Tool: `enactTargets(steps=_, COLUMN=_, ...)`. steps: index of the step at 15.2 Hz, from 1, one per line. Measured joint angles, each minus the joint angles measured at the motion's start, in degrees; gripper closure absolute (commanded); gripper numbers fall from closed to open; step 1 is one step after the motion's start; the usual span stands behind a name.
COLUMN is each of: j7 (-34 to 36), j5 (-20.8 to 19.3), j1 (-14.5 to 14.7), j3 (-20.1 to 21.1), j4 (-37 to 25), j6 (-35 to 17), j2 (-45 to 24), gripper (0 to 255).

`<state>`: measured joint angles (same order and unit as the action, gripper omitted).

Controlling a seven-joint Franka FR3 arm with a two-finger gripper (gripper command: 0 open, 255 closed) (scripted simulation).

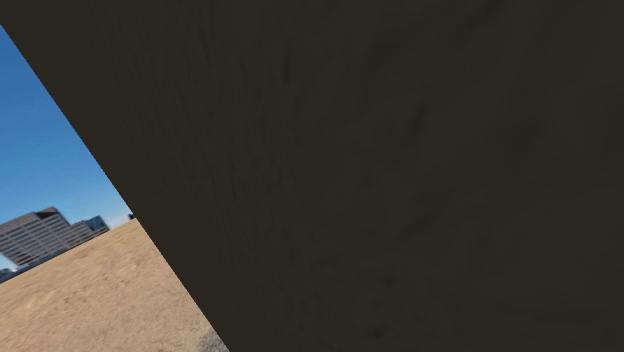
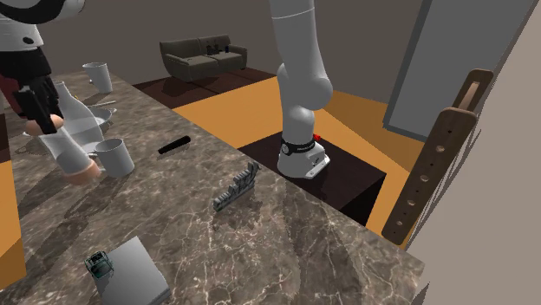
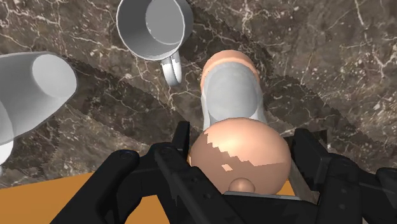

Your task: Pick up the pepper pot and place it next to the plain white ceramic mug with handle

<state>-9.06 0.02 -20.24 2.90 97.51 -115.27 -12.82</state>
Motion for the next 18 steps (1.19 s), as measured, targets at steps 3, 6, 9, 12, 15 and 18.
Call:
enactTargets(steps=3, j7=0.0, j5=0.0, j1=0.0, j3=0.0, j4=1.8, j6=-2.2, j2=-0.5, gripper=255)
enactTargets(steps=6, j7=0.0, j5=-0.1, j1=0.0, j3=0.0, j4=3.2, j6=-4.2, j2=-1.0, gripper=255)
enactTargets(steps=9, j7=-0.1, j5=-0.1, j1=0.0, j3=0.0, j4=4.9, j6=-6.5, j2=-1.6, gripper=255)
enactTargets(steps=12, j7=0.0, j5=-0.1, j1=0.0, j3=-0.1, j4=5.9, j6=-8.0, j2=-2.1, gripper=255)
enactTargets(steps=15, j7=0.0, j5=-0.1, j1=0.0, j3=0.0, j4=5.9, j6=-8.2, j2=-2.3, gripper=255)
enactTargets(steps=18, j7=0.0, j5=-0.1, j1=0.0, j3=0.0, j4=5.9, j6=-8.2, j2=-2.3, gripper=255)
